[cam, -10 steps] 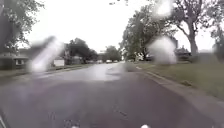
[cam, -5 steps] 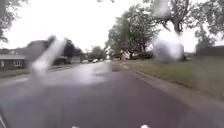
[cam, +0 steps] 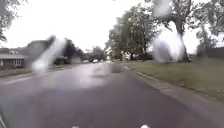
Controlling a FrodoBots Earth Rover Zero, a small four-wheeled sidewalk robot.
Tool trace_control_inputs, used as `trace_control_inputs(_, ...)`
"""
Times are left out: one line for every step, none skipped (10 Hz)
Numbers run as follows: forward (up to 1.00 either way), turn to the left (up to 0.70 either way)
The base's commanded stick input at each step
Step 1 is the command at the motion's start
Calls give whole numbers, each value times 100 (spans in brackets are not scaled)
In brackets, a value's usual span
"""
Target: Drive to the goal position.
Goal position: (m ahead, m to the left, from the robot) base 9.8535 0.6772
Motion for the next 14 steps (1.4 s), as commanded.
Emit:
trace_control_inputs(70, 0)
trace_control_inputs(70, 0)
trace_control_inputs(70, 0)
trace_control_inputs(70, 0)
trace_control_inputs(70, 0)
trace_control_inputs(70, 0)
trace_control_inputs(70, 0)
trace_control_inputs(70, 0)
trace_control_inputs(70, 0)
trace_control_inputs(70, 0)
trace_control_inputs(70, 0)
trace_control_inputs(70, 0)
trace_control_inputs(70, 0)
trace_control_inputs(70, 0)
